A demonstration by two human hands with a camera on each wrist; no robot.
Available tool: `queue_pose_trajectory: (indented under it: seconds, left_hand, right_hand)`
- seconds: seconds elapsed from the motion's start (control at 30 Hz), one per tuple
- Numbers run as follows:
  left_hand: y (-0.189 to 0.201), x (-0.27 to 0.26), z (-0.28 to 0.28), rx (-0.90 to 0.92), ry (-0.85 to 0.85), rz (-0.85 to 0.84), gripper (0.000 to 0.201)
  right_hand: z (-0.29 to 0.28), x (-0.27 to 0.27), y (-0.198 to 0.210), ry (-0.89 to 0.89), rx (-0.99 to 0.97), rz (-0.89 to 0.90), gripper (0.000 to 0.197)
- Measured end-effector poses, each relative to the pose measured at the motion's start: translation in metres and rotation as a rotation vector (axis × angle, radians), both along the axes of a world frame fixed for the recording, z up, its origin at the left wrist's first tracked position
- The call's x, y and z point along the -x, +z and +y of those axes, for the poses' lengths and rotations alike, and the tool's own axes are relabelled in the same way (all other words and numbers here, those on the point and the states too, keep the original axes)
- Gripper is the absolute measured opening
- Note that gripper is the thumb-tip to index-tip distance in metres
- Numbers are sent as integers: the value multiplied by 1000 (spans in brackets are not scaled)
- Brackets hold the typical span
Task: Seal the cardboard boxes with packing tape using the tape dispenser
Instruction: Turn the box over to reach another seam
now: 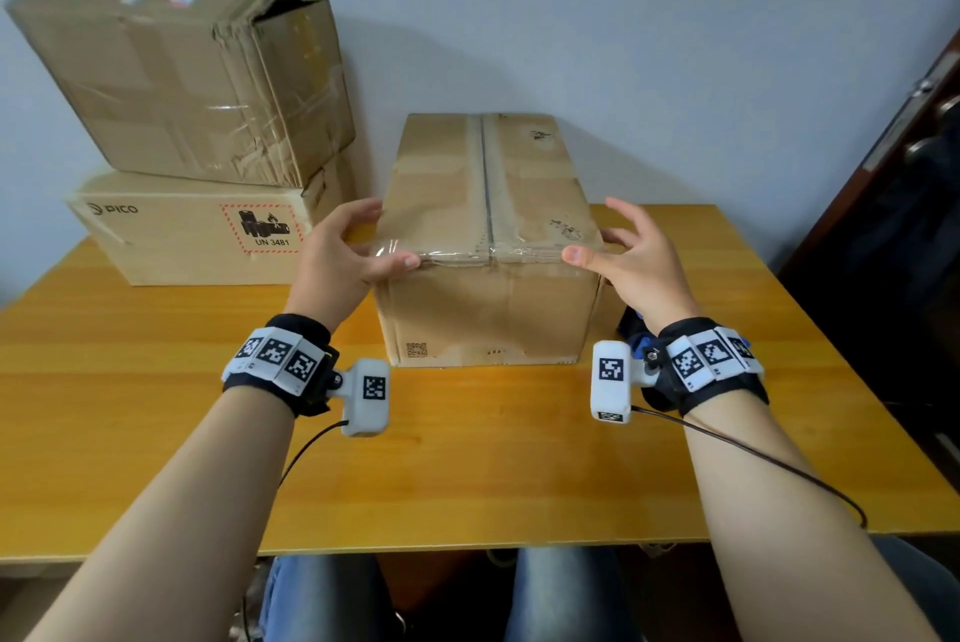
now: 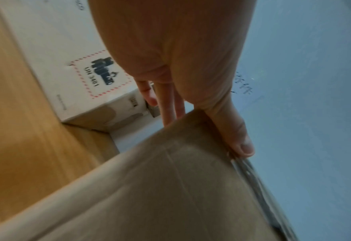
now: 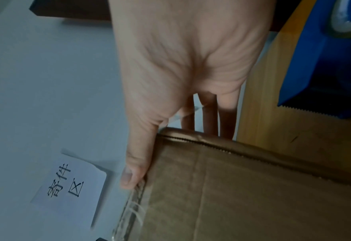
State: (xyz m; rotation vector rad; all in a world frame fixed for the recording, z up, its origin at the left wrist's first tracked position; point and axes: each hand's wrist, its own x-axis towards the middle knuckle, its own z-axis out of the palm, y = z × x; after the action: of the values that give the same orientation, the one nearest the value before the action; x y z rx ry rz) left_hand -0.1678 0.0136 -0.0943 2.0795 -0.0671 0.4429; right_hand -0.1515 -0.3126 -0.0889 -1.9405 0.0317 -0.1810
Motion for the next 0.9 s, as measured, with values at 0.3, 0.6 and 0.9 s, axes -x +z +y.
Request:
queue_pose_trajectory:
  seconds: [0.3,0.6,0.9]
  left_hand:
    - [-14,-1,9,365,-90,64,103]
    - [-30,-4,7,545,-101,58,99]
    - [-42,-1,-4,705,-187,305,83]
  right_hand:
    - [1,0,-4,-33,-3,10,86]
    - [0,2,-3,-33,-4,19,76]
    - [2,3,-5,-40,-20,5,72]
